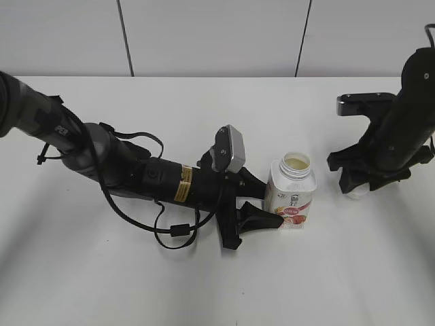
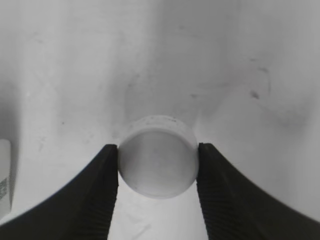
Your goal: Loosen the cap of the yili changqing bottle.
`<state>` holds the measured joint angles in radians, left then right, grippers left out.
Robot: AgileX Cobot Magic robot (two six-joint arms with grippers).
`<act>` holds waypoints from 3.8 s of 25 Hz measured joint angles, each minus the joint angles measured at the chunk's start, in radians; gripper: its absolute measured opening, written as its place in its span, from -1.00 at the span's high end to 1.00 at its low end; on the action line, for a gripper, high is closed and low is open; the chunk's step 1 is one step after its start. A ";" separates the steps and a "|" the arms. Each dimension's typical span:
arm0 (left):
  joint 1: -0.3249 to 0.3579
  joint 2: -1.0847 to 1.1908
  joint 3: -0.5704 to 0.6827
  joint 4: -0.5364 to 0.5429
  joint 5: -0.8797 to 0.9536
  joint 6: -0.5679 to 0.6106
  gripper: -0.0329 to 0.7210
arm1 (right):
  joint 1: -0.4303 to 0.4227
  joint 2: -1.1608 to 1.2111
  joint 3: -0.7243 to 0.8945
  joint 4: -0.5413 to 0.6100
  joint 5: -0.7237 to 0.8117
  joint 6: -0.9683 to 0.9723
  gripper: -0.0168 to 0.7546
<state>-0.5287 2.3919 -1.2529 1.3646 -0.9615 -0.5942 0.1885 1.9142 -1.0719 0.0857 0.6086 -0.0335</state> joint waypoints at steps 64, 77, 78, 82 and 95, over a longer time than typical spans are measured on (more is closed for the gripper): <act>0.164 -0.478 0.001 0.257 1.187 -0.489 -0.59 | 0.000 -0.232 -0.025 0.001 0.038 0.034 -0.59; 0.218 -0.549 0.001 -0.791 1.503 0.435 -0.59 | 0.000 -0.232 -0.201 -0.077 0.122 0.034 -0.59; 0.231 -0.550 0.001 -0.872 1.536 0.499 -0.59 | 0.000 -0.232 -0.221 -0.079 0.140 0.034 -0.59; 0.292 -0.555 -0.027 -1.053 1.680 0.621 -0.59 | 0.000 -0.232 -0.311 -0.086 0.227 0.006 -0.59; 0.409 -0.785 -0.039 -1.245 1.889 0.641 -0.56 | -0.029 -0.232 -0.416 -0.145 0.529 -0.055 -0.59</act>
<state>-0.1202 1.6069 -1.2922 0.1198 0.9277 0.0463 0.1599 1.6827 -1.4877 -0.0593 1.1373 -0.0888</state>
